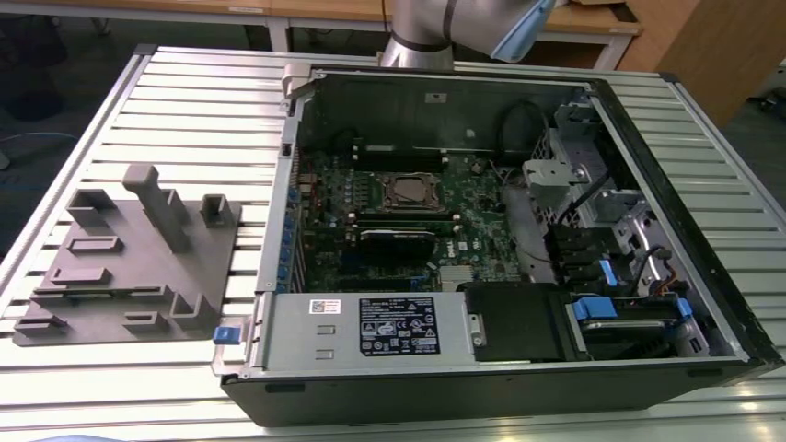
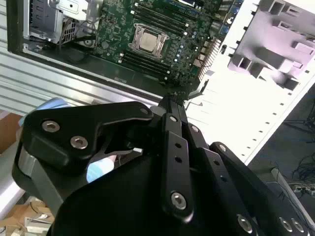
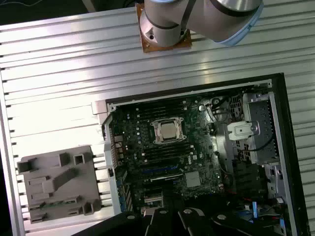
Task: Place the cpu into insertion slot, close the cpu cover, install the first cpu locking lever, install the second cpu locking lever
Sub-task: 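Install the second cpu locking lever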
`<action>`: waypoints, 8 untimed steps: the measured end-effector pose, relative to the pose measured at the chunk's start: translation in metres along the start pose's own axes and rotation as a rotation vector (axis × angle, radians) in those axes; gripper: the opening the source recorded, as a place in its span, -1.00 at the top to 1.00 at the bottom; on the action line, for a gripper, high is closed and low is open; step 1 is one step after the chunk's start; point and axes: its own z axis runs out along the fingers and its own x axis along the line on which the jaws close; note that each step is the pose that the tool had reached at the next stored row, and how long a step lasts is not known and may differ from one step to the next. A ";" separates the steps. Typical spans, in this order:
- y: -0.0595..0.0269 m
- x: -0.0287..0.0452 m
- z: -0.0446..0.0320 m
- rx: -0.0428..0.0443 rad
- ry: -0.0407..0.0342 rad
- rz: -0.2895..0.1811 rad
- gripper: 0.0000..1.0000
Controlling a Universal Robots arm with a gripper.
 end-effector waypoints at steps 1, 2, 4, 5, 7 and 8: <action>0.0000 0.0000 0.0000 -0.0001 -0.0001 0.000 0.79; 0.0002 0.0002 0.0014 0.0000 -0.0004 0.000 0.79; 0.0002 0.0003 0.0014 -0.0003 -0.0026 0.000 0.79; 0.0001 0.0003 0.0014 -0.0001 -0.0028 0.000 0.79; 0.0001 0.0002 0.0014 0.0007 -0.0029 0.000 0.79; 0.0001 0.0003 0.0014 0.0010 -0.0031 0.000 0.79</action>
